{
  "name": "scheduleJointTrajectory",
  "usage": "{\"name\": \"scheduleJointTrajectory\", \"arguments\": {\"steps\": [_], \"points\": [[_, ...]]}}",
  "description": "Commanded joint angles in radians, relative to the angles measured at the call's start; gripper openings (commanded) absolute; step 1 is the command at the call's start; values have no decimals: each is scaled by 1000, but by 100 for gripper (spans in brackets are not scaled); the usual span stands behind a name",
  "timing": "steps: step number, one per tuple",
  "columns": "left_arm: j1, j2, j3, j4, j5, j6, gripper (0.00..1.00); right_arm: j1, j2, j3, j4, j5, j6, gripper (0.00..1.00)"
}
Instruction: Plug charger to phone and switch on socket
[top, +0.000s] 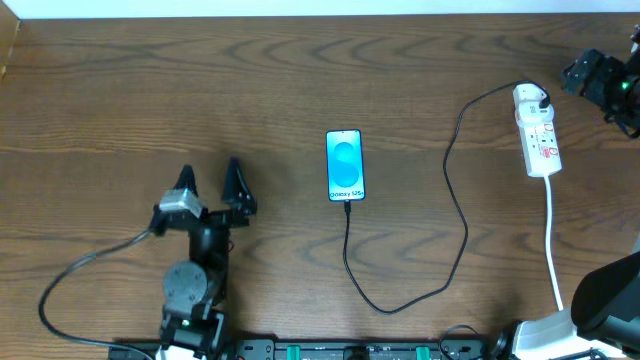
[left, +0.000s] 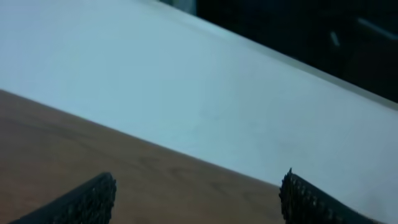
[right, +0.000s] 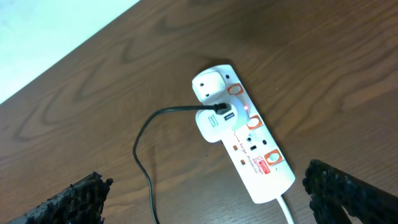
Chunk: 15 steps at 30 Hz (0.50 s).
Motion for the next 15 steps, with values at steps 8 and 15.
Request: {"name": "scheduleJointTrajectory", "arguments": {"steps": [8,15], "points": [[53,-146,-47,-108,-19,7,84,8,3,5,-1,1,10,99],[110,-301,-68,-266,-19,6,84,8,3,5,-1,1,10,99]]}}
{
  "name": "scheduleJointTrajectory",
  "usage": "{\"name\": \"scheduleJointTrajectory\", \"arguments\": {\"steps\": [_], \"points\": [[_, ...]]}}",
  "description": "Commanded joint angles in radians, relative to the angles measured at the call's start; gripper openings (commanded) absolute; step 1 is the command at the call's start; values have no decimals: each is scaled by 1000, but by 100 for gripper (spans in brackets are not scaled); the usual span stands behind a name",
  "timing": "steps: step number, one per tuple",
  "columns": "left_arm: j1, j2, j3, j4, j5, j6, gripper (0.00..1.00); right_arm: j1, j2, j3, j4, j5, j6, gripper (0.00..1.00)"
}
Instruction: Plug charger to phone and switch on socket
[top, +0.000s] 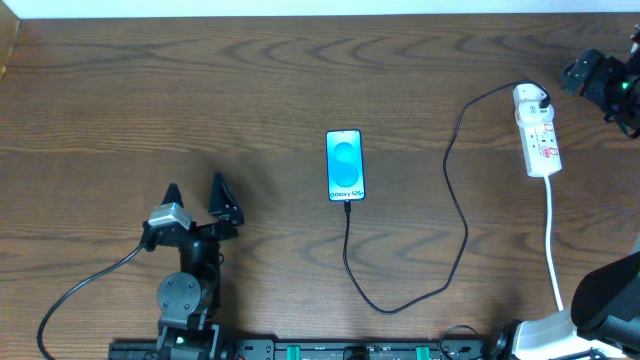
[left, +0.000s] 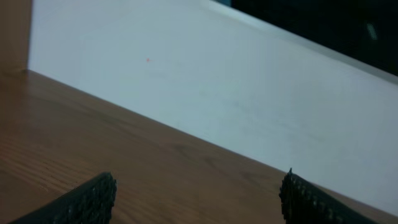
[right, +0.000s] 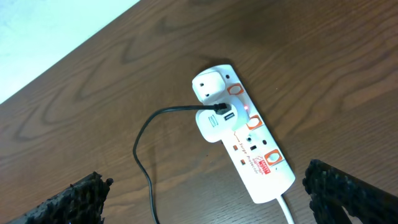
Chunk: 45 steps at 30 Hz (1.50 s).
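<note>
The phone (top: 345, 165) lies face up mid-table, its screen lit blue, with the black charger cable (top: 455, 215) plugged into its near end. The cable loops round to the white charger (right: 211, 106) in the white socket strip (top: 537, 131) at the right, also in the right wrist view (right: 249, 143), where a small red light (right: 247, 108) glows. My left gripper (top: 193, 192) is open at the near left, away from the phone. My right gripper (right: 208, 196) hangs open above the strip, holding nothing; overhead only the arm (top: 598, 82) shows at the far right edge.
The strip's white lead (top: 553, 240) runs toward the near right corner. A grey cable (top: 85, 280) trails from the left arm's base. The white wall (left: 205, 87) rises beyond the table's far edge in the left wrist view.
My left gripper has drawn back toward the near edge and a little left, staying open. The right gripper, phone, cable and strip have not moved.
</note>
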Motion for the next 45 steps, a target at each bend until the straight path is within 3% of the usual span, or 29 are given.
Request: {"name": "scheduleJointTrajectory", "arguments": {"steps": [1,12,18,23,25,45], "points": [[29,-86,-21,-35,-9,6,84,8,3,5,-1,1,10,99],[83,-343,-20,-433,-9,6,84,8,3,5,-1,1,10,99],[93,-342,-20,-567,-8,39,84,8,3,5,-1,1,10,99],[95,-342,-20,-575,103,264,84,8,3,5,-1,1,10,99],[95,-342,-20,-579,126,299,84,8,3,5,-1,1,10,99],[95,-342,-19,-583,147,290,84,8,3,5,-1,1,10,99]]}}
